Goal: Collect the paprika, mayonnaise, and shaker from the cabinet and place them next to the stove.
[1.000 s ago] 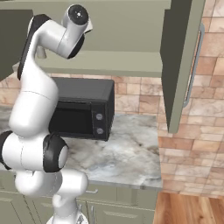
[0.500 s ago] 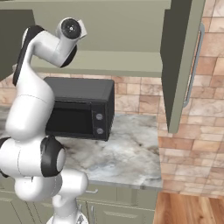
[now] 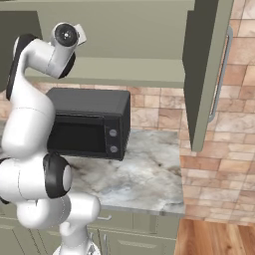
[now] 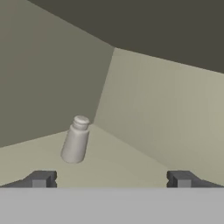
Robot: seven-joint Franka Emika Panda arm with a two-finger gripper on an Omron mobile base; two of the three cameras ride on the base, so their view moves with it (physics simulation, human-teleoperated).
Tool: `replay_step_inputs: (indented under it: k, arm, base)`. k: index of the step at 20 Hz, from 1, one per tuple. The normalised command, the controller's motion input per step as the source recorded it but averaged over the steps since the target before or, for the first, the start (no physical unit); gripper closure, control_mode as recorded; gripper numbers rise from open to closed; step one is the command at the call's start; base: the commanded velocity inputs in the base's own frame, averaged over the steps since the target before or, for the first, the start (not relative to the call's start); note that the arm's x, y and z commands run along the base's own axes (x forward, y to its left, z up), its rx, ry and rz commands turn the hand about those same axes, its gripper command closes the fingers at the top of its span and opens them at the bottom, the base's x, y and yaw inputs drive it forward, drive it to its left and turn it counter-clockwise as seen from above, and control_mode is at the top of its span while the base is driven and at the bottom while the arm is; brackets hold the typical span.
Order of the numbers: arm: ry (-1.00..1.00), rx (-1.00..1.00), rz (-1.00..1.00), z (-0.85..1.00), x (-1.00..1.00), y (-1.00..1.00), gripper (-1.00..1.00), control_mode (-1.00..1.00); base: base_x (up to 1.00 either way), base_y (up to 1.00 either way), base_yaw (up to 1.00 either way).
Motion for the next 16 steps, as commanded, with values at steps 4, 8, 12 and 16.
replay_step_inputs:
  k: [4, 8, 12, 16]
  arm:
    - [0.00, 0.01, 0.00, 0.00, 0.00, 0.42, -1.00, -1.00]
    - [0.00, 0.04, 0.00, -0.03, 0.00, 0.32, -1.00, -1.00]
    - [0.00, 0.06, 0.00, -0.06, 0.04, 0.29, -1.00, -1.00]
    - [0.00, 0.08, 0.00, -0.21, 0.02, 0.21, -1.00, -1.00]
  base:
    - [0.00, 0.00, 0.00]
    - [0.00, 0.00, 0.00]
    - [0.00, 0.00, 0.00]
    - [0.00, 0.00, 0.00]
